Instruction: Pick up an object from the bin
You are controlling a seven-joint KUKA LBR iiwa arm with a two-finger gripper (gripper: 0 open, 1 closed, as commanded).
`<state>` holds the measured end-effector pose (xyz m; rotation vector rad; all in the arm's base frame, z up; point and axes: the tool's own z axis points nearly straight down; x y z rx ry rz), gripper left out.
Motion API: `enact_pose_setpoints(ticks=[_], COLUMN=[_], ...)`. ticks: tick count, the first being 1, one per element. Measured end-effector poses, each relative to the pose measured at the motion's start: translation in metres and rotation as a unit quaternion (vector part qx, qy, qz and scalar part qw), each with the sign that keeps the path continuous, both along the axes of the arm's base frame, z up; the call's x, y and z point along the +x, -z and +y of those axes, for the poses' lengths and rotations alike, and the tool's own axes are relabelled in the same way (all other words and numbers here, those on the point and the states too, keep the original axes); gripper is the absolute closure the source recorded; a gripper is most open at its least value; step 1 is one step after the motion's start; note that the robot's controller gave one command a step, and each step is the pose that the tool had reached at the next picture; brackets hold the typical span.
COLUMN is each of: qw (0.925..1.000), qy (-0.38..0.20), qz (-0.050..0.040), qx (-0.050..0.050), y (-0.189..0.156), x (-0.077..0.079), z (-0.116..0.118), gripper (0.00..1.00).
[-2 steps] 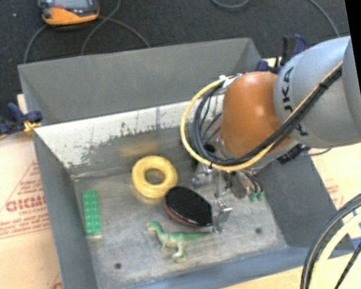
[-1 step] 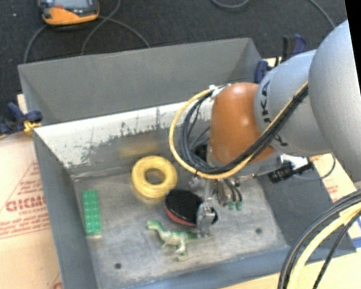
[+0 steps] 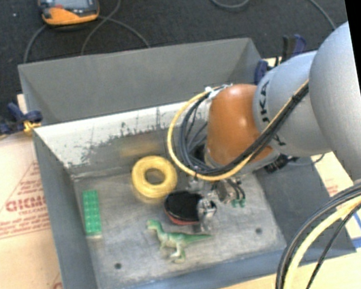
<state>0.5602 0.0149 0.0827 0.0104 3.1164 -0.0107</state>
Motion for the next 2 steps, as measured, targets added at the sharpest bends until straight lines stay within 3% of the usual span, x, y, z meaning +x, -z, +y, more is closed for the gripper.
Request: enact_pose_setpoints(ticks=[2], qw=[1.0000], qy=[0.001], qz=[0.0011], qx=[0.001], y=[-0.0017], x=[-0.0001], z=[-0.0001], gripper=[1.00])
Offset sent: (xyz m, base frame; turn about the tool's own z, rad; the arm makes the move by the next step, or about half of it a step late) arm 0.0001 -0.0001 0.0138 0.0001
